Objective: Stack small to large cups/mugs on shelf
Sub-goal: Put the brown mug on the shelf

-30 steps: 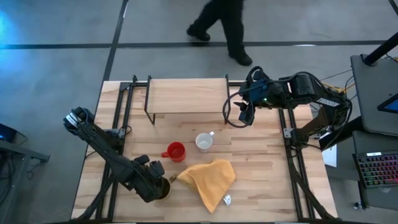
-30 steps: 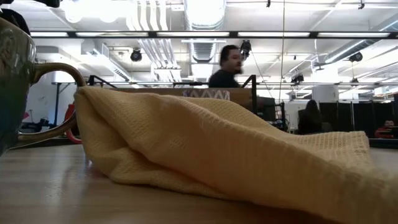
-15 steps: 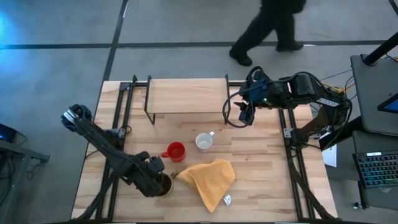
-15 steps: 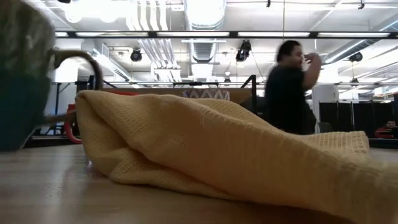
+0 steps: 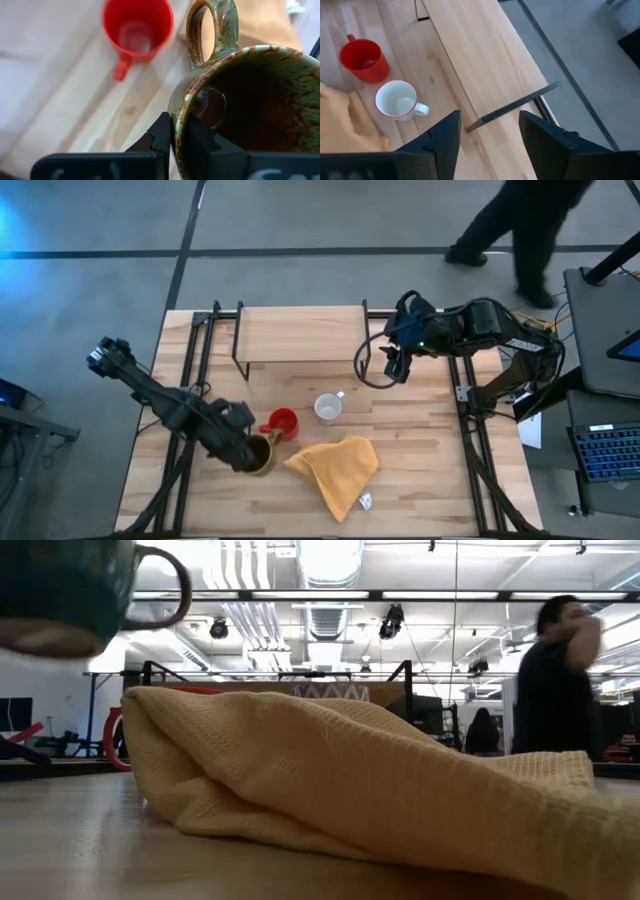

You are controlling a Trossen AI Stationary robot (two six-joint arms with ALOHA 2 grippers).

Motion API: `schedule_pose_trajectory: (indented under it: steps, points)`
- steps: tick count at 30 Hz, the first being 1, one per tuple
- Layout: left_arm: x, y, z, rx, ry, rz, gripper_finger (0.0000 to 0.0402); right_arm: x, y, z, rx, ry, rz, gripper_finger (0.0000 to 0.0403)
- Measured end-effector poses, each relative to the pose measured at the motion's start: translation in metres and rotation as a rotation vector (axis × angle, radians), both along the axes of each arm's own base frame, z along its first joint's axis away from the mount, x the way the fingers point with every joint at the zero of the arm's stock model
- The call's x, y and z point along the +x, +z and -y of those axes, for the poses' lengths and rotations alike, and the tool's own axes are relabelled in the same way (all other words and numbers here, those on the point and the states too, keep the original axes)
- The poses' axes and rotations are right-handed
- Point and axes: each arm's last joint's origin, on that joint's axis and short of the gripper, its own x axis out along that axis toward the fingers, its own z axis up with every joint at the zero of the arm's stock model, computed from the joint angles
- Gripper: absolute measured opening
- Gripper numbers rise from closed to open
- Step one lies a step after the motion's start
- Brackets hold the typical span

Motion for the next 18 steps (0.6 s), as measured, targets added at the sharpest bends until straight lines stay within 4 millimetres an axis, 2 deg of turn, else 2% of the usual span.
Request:
schedule_pose_trajectory:
  steps: [5,8,13,18]
  points:
    - [-0.001,0.037,-0.022,0.017,0.066,0.005,0.0014,0.003,-0.008,0.0,-0.011,-0.028,-0.025,0.0194]
    - [0.0,0.051,-0.032,0.027,0.088,0.014,0.0014,0.005,-0.013,0.0,-0.011,-0.03,-0.039,0.0194]
    - [0.005,0.061,-0.048,0.021,0.136,0.041,0.0014,0.007,-0.019,0.0,-0.008,-0.036,-0.054,0.0194]
    - [0.0,0.071,-0.075,0.035,0.24,0.013,0.0013,0.008,-0.019,0.0,-0.001,-0.044,-0.046,0.0194]
